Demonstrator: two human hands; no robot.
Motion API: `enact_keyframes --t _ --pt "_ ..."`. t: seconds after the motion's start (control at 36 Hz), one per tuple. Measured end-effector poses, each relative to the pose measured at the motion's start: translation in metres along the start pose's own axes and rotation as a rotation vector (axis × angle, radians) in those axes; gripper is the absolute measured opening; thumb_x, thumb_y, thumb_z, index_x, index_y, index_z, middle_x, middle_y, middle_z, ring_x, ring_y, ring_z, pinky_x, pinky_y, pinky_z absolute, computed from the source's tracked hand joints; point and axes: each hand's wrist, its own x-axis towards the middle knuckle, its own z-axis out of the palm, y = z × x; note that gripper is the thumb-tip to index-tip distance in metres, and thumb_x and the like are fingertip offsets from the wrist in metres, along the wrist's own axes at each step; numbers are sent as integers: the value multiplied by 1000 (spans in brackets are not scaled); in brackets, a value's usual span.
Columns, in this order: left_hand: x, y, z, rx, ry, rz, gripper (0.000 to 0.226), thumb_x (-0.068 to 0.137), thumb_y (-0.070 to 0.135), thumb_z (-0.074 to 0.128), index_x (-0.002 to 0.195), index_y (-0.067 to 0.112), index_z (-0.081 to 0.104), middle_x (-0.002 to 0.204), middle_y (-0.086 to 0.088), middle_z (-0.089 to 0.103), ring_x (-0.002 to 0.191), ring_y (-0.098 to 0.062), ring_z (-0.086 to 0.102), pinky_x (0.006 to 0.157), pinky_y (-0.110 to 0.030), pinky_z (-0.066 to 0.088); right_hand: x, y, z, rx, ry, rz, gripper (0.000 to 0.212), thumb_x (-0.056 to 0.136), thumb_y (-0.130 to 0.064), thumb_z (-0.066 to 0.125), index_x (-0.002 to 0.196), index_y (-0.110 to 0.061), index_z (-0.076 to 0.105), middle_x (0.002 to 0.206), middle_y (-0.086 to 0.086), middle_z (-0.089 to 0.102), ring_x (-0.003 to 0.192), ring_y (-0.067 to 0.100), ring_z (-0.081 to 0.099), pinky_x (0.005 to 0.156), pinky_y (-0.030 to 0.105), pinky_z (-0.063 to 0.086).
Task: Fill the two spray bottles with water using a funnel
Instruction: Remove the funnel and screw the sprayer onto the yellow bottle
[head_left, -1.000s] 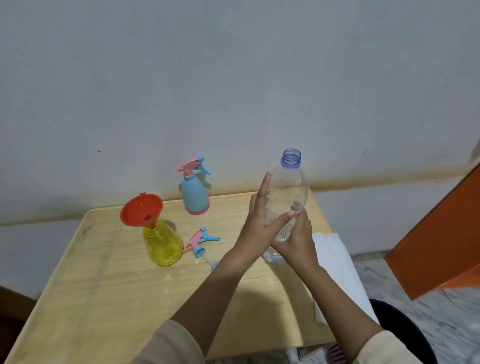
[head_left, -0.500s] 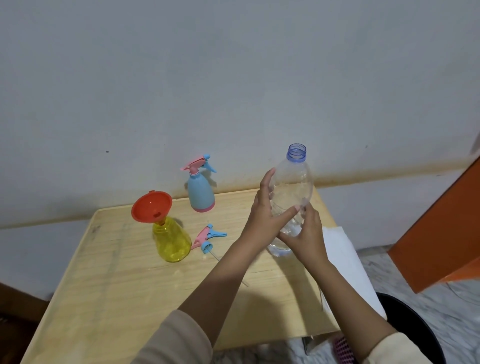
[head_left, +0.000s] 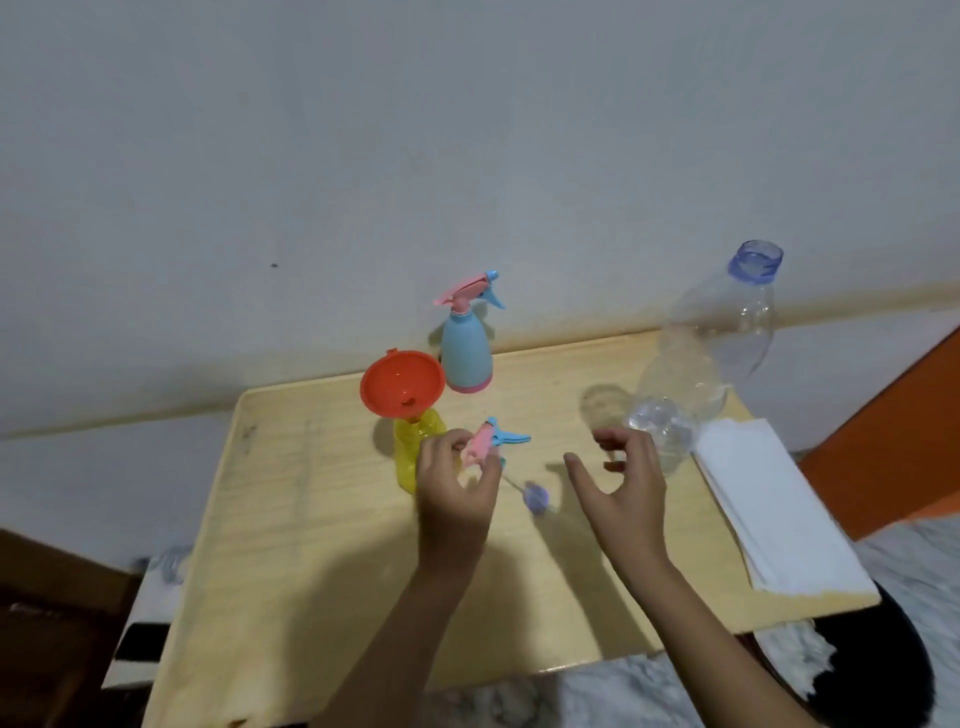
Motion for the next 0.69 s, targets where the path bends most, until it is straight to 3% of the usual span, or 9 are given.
enact_keyframes --t 0.11,0.17,0.22,0.33,0.42,0.47,0.58,0.69 --pt "10 -47 -39 91 103 -233 51 67 30 75 105 3 55 96 -3 48 93 -30 53 85 -47 48 2 -42 52 50 -213 2 59 69 -28 81 119 -21 49 114 -9 51 109 2 50 84 12 42" --pt "20 -63 -50 74 26 -286 73 61 47 70 114 0 52 102 -3 46 100 -31 53 91 -47 47 7 -59 74 39 -308 -3 78 68 -35 82 132 -17 41 124 -4 44 116 4 45 88 10 39" --pt "32 -74 -55 14 -89 -299 87 58 54 64 125 0 48 108 -4 46 108 -31 53 96 -43 45 12 -74 92 18 -364 -4 93 65 -39 83 140 -18 32 130 -6 37 119 4 40 94 16 38" --pt "54 -87 -51 -3 -308 -234 80 64 45 65 132 6 47 124 -11 52 117 -25 52 101 -41 43 18 -89 118 4 -404 11 108 60 -43 85 144 -18 22 137 -4 32 121 4 36 101 26 37" --pt "62 -87 -46 -109 -375 -266 63 73 14 74 130 10 46 129 -11 51 122 -21 51 105 -38 41 20 -93 128 -17 -398 28 108 59 -44 85 144 -20 22 139 -1 34 119 3 35 101 26 37" --pt "63 -90 -45 -165 -396 -297 62 74 6 73 130 13 47 130 -9 50 122 -20 52 103 -38 44 20 -95 132 -33 -378 41 105 61 -43 85 144 -19 24 139 -1 36 116 3 35 98 23 36" --pt "64 -100 -45 -218 -413 -332 69 62 39 66 127 24 49 130 -2 52 121 -17 55 100 -47 47 20 -96 137 -38 -324 49 95 63 -42 84 140 -19 32 134 -1 42 120 13 42 97 29 43" --pt "66 -96 -45 -201 -411 -319 71 60 47 65 127 27 49 128 -1 54 119 -14 55 101 -44 46 22 -98 137 -24 -286 44 92 63 -40 84 137 -19 35 133 -1 44 119 14 44 95 31 46"
